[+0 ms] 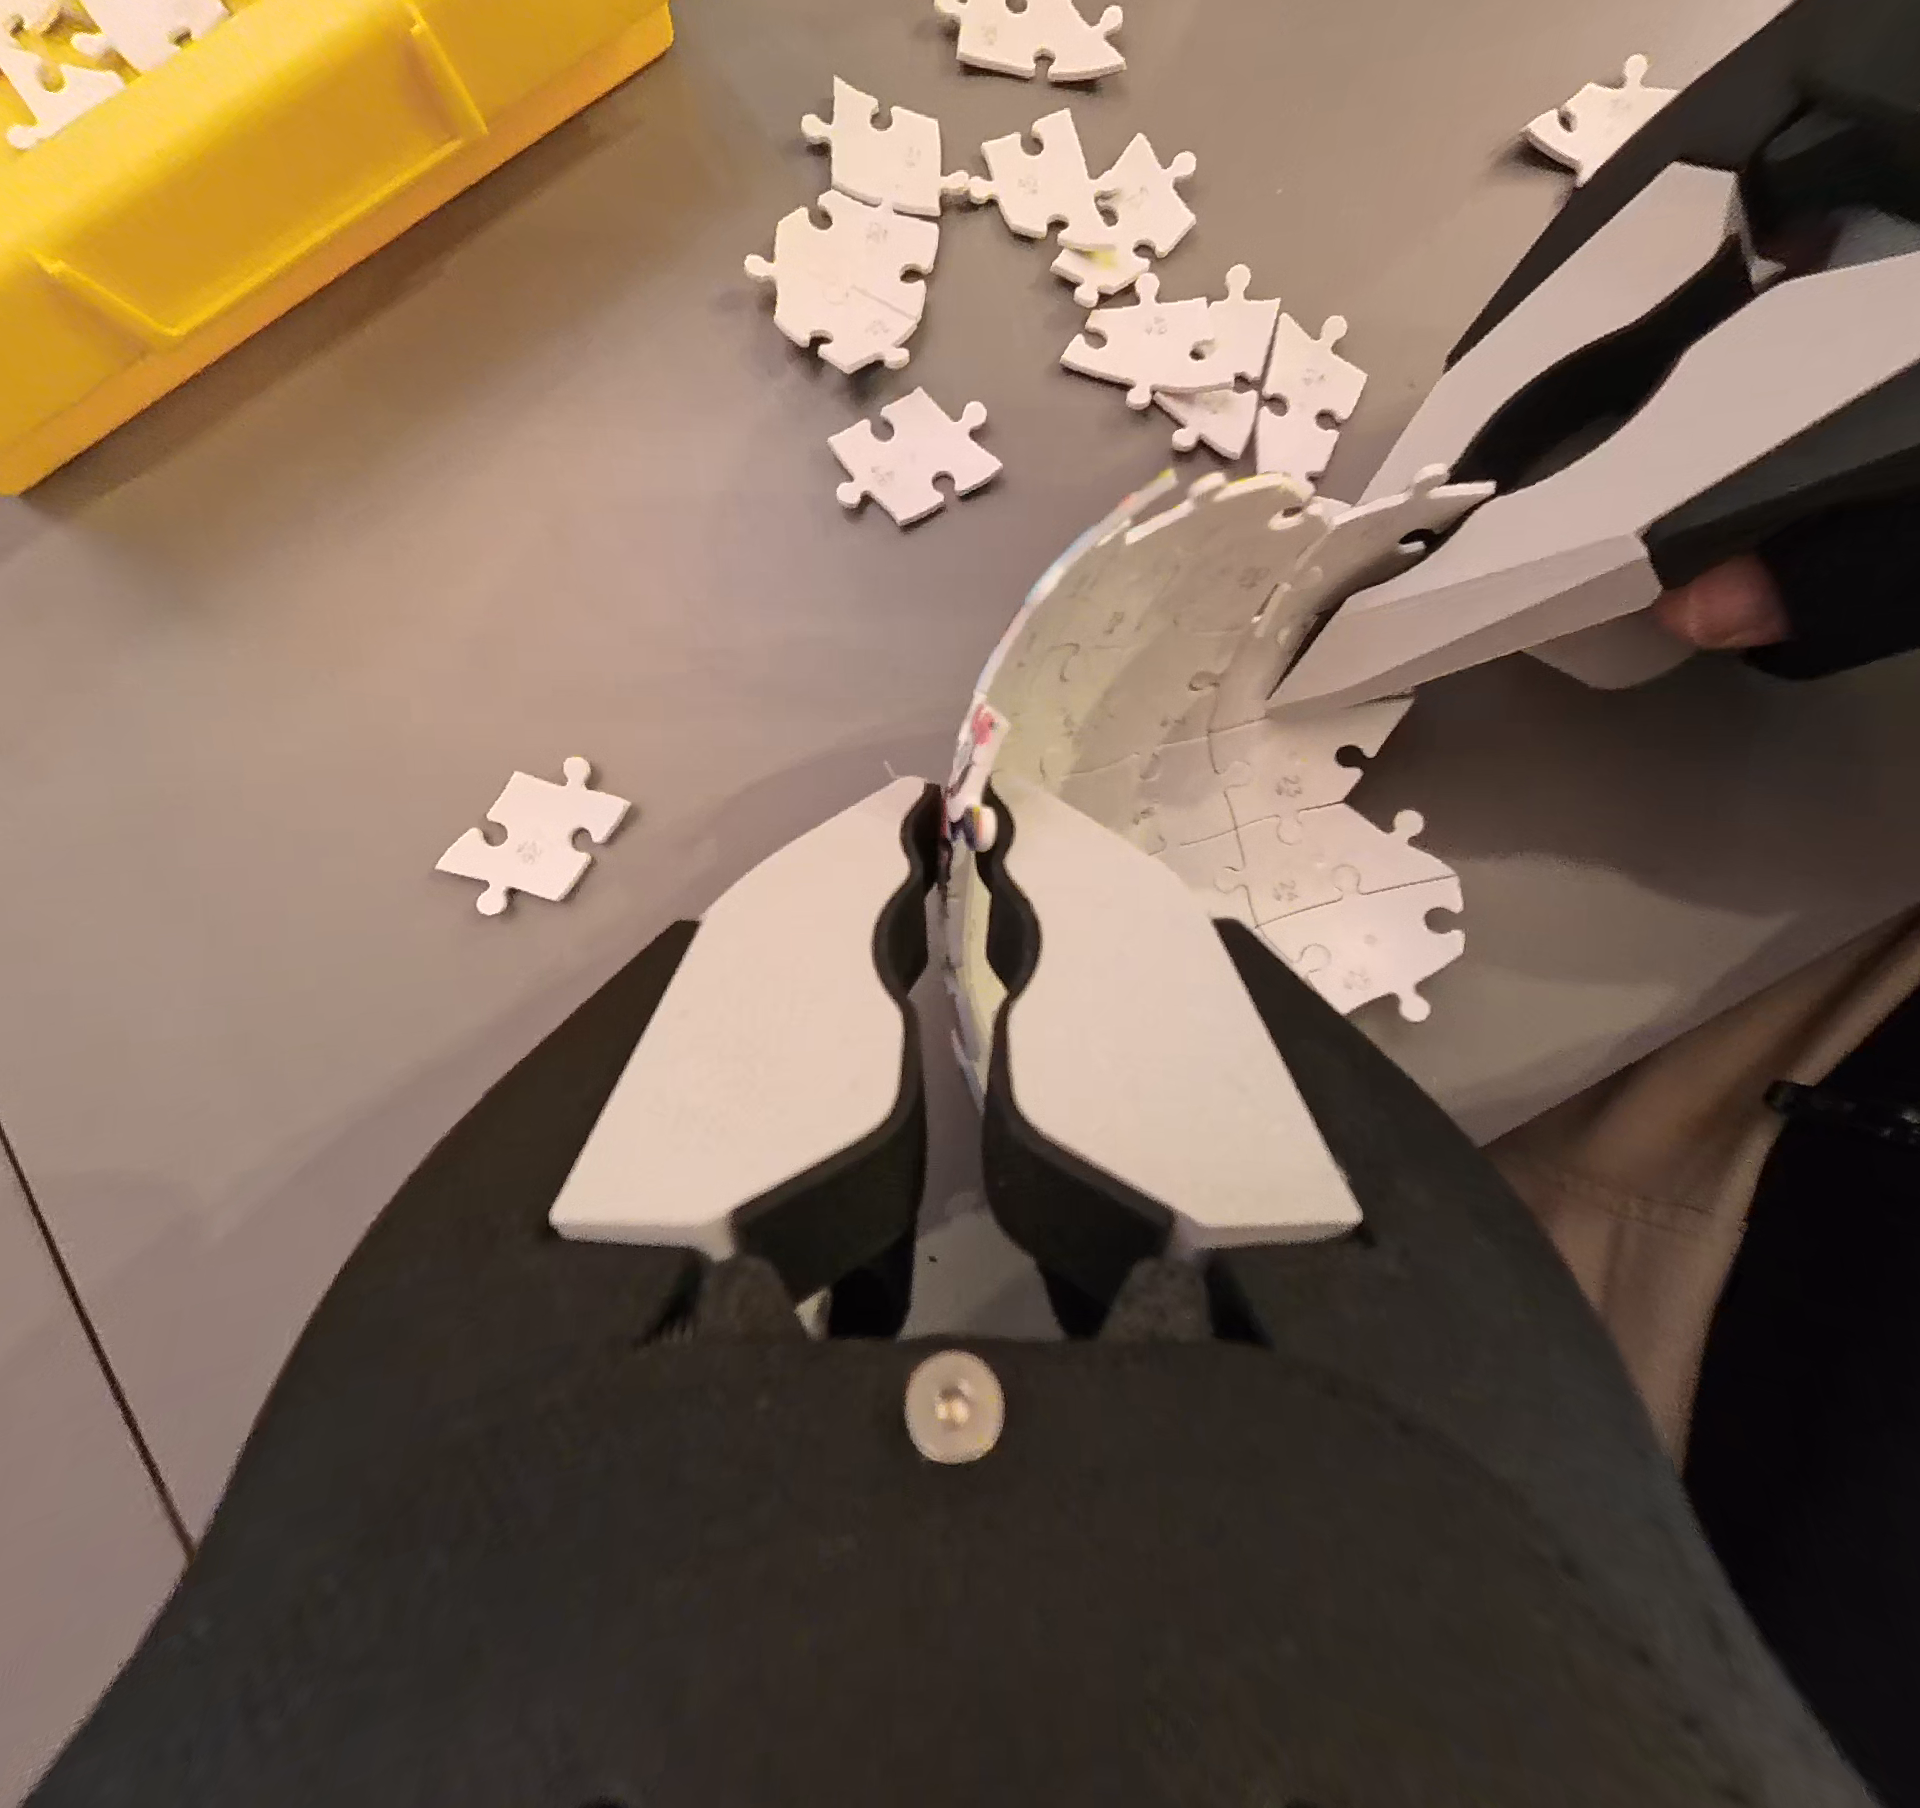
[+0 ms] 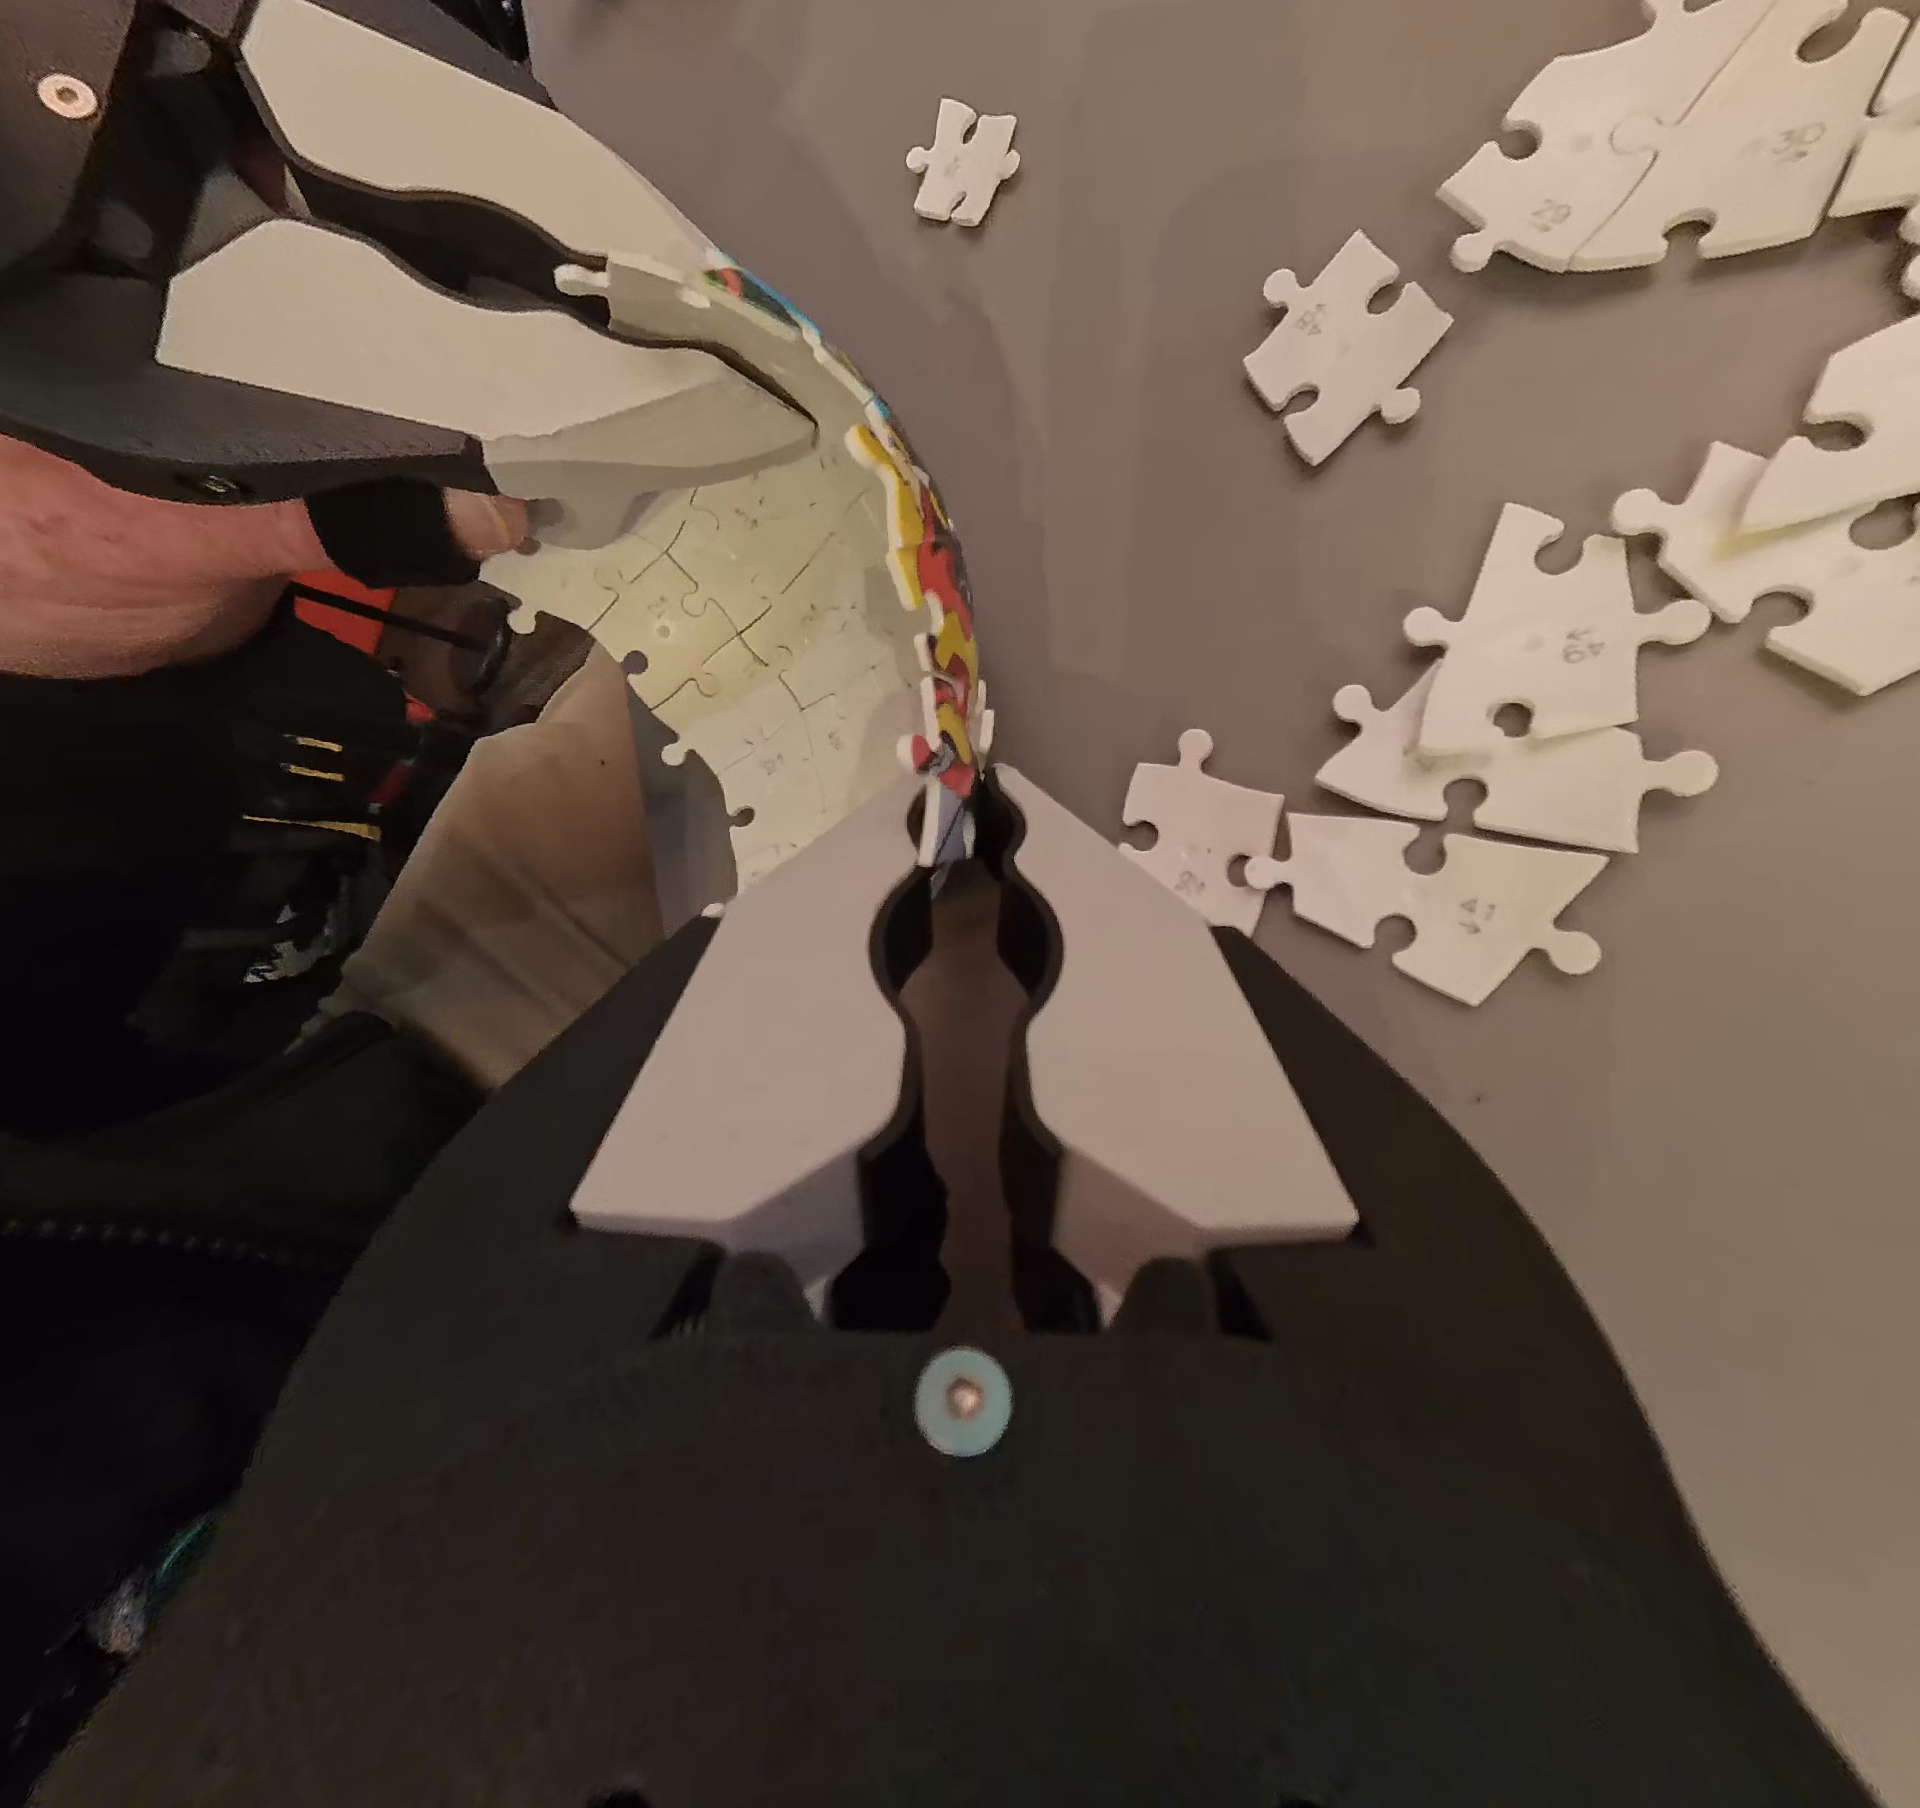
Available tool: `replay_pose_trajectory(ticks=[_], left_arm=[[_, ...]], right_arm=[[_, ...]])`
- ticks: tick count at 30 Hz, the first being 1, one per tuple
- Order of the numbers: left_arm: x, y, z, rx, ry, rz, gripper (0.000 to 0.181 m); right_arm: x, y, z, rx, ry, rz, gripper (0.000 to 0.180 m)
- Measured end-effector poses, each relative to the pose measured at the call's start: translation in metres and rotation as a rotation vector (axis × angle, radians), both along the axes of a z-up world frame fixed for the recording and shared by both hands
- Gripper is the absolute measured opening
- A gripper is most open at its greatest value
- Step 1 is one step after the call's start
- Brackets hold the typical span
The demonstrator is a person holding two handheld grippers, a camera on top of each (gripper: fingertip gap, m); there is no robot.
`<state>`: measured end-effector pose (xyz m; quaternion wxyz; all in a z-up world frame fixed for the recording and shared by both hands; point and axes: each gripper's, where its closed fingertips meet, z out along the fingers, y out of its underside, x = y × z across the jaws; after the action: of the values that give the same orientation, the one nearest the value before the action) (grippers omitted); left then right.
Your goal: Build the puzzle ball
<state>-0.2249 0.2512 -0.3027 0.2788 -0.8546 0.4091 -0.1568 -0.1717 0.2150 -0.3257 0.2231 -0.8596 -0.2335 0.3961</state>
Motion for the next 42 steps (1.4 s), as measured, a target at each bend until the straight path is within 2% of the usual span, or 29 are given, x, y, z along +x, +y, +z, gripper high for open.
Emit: replay_pose_trajectory(ticks=[11, 17, 23, 33, 37, 42], left_arm=[[0.001, 0.002, 0.002, 0.016, -0.012, 0.021, 0.005], [0.001, 0.002, 0.002, 0.017, -0.020, 0.027, 0.005], [0.001, 0.004, 0.001, 0.027, -0.015, 0.038, 0.005], [0.004, 0.005, 0.006, 0.064, -0.012, 0.043, 0.004], [0.004, 0.006, 0.009, 0.092, -0.001, 0.047, 0.004], [0.004, 0.007, 0.011, 0.101, -0.008, 0.055, 0.004]], right_arm=[[0.002, 0.006, 0.000, 0.127, -0.074, 0.011, 0.002], [0.002, 0.008, 0.003, 0.033, 0.035, -0.045, 0.000], [0.000, 0.008, 0.003, 0.050, 0.016, -0.061, 0.000], [-0.001, 0.005, 0.003, -0.014, 0.055, -0.069, 0.012], [0.001, 0.002, -0.002, -0.009, 0.032, -0.069, 0.004], [0.002, 0.005, -0.002, 0.001, 0.035, -0.084, 0.003]])
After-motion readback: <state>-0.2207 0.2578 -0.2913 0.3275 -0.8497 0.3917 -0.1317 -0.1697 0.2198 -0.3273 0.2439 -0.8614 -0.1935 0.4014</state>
